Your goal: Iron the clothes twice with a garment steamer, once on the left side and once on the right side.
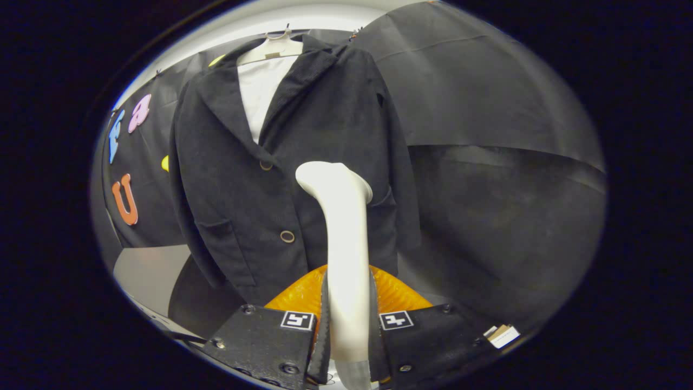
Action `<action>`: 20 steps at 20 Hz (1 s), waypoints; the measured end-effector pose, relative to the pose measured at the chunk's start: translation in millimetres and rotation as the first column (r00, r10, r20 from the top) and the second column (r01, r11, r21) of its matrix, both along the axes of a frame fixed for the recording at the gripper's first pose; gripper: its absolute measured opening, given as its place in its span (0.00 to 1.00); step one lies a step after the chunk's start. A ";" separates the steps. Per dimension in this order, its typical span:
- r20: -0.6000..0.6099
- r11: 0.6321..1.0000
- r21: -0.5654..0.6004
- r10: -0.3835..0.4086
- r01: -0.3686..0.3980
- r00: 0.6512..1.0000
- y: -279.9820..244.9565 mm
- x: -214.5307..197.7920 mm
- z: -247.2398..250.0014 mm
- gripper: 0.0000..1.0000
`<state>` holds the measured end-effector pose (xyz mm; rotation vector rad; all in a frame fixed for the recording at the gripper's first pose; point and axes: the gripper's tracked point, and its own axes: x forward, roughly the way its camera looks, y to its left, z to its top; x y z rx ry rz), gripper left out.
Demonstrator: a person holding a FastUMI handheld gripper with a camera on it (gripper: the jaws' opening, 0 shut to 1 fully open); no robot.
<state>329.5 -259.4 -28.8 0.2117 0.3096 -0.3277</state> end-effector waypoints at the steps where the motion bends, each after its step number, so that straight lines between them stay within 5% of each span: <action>1: -0.008 1.000 0.000 0.002 -0.002 1.000 2.7 -7.6 -7.2 0.31; 20: -0.164 0.995 0.102 0.017 0.000 0.986 32.6 -27.0 -97.7 0.31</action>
